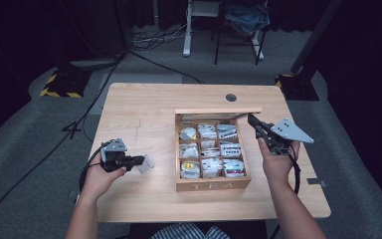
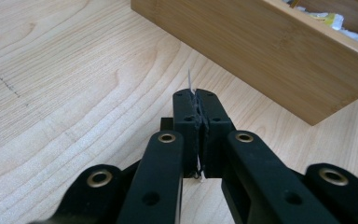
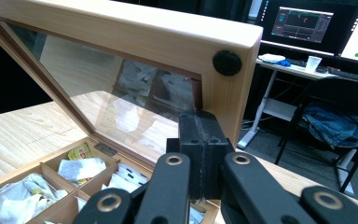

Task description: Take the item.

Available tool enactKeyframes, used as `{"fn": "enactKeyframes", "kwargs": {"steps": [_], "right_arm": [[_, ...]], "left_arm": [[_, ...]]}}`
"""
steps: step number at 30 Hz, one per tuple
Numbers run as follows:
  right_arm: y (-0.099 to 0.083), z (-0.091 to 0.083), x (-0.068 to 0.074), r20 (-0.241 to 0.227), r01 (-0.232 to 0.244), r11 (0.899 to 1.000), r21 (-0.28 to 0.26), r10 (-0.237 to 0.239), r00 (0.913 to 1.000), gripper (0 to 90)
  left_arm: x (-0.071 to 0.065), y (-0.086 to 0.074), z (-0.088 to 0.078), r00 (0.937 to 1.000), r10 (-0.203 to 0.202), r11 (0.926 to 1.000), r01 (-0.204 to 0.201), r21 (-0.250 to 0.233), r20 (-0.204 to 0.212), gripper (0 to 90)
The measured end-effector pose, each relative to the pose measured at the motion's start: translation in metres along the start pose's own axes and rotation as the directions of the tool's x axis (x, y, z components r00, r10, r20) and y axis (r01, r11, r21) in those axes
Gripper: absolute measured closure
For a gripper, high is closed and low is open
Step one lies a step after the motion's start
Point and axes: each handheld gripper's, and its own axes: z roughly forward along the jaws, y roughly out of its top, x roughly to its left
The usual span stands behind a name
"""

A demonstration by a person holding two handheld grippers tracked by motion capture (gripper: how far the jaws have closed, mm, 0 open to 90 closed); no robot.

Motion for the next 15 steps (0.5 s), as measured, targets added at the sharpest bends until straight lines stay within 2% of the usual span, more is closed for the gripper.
{"fn": "enactKeyframes", "kwargs": {"steps": [4, 7, 9, 12, 15], "right_arm": [[0.0000, 0.0000, 0.0000, 0.000, 0.001, 1.000, 0.000, -0.001, 1.0000, 90.0], [0.0000, -0.0001, 0.0000, 0.000, 0.000, 1.000, 0.001, 0.000, 1.0000, 90.0], [0.0000, 0.0000, -0.0001, -0.001, 0.000, 1.000, 0.000, 0.000, 1.0000, 90.0], [0.0001, 0.0000, -0.0002, -0.002, 0.000, 1.000, 0.001, 0.000, 1.0000, 90.0], [0.0000, 0.0001, -0.0002, -0.002, 0.001, 1.000, -0.001, -0.001, 1.0000, 90.0]], "left_arm": [[0.0008, 0.0006, 0.0011, 0.9975, 0.037, 0.9992, -0.038, -0.015, -0.061, 68.9], [0.0023, 0.0001, 0.0012, 0.9895, 0.063, 0.9972, -0.068, -0.030, -0.130, 53.8], [0.0030, 0.0002, 0.0008, 0.9836, 0.077, 0.9959, -0.084, -0.033, -0.163, 49.6], [0.0026, 0.0008, -0.0005, 0.9813, 0.083, 0.9947, -0.093, -0.046, -0.174, 47.7], [-0.0005, 0.0021, -0.0028, 0.9858, 0.067, 0.9950, -0.078, -0.062, -0.154, 46.9]]}}
